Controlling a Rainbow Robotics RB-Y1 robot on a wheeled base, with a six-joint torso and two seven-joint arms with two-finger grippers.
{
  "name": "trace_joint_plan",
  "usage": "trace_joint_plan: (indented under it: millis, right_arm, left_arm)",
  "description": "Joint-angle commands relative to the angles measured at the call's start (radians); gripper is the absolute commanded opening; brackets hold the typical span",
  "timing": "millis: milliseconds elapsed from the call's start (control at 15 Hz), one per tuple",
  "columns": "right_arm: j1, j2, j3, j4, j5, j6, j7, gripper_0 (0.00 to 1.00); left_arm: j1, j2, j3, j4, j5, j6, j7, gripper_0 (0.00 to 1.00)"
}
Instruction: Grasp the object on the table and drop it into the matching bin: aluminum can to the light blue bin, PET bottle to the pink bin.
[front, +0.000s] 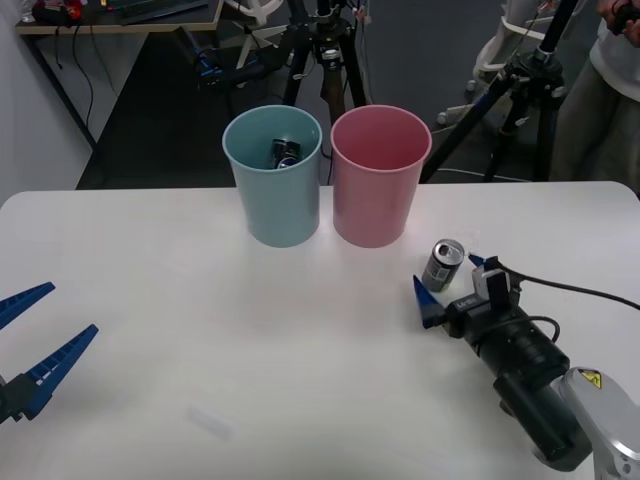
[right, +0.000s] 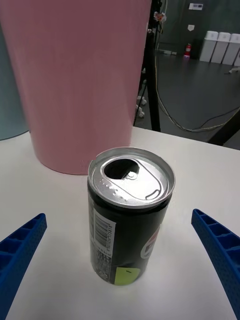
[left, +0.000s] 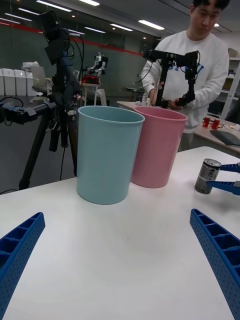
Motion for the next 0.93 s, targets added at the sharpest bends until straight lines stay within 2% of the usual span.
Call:
trace_joint_plan:
  millis: [67,933]
  right_arm:
    - [-0.036,-0.001,0.010,0.031,-0.002,0.015,-0.005,1.00]
    - [-0.153,0.001,0.039,0.155,-0.042,0.031,-0.004,1.00]
  left_arm:
    - [0.000,0.000,0.000,0.000,0.000,0.000,0.000,1.00]
    - [0.000,0.000,0.000,0.000,0.000,0.000,0.000,1.00]
